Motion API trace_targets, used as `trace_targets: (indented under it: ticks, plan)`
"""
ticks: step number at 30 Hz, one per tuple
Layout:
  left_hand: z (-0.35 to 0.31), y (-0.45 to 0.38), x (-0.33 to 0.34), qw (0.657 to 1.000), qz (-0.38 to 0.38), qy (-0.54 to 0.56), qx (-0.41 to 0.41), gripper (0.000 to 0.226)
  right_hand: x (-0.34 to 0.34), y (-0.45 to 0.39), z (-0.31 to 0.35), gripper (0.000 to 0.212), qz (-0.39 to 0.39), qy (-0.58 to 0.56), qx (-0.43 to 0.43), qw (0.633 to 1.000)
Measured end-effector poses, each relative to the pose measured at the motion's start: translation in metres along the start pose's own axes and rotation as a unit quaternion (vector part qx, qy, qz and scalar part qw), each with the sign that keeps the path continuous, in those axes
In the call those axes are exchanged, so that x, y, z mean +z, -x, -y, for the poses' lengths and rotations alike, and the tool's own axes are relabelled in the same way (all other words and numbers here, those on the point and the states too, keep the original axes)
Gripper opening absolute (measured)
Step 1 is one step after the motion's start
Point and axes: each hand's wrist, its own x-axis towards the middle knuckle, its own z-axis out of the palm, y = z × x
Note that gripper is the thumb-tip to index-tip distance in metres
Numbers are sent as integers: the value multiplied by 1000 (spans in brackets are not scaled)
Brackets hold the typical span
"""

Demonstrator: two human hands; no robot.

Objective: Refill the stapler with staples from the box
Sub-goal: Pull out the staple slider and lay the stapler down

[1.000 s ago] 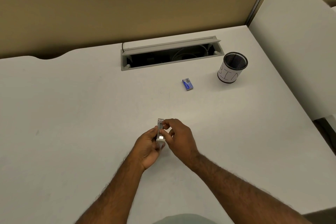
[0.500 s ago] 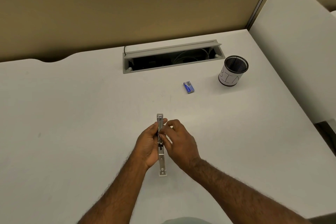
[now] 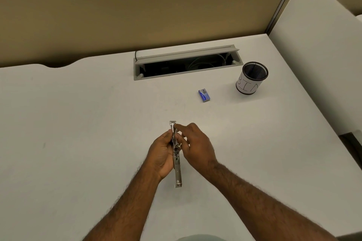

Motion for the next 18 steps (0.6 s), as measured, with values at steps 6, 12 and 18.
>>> trace_targets:
  ticks: [6,12,18]
  plan:
    - [-1,-3,-3,996,0,-83,39,27,1,-6,3,40,54,-69,14,996]
    - [0,-8,-13,994,-17,-91,57,28,0,-6,5,37,101,-124,45,986]
    - [1,-9,-7,972,-60,-216,63,30,8,6,2,10,-9,-294,273,916]
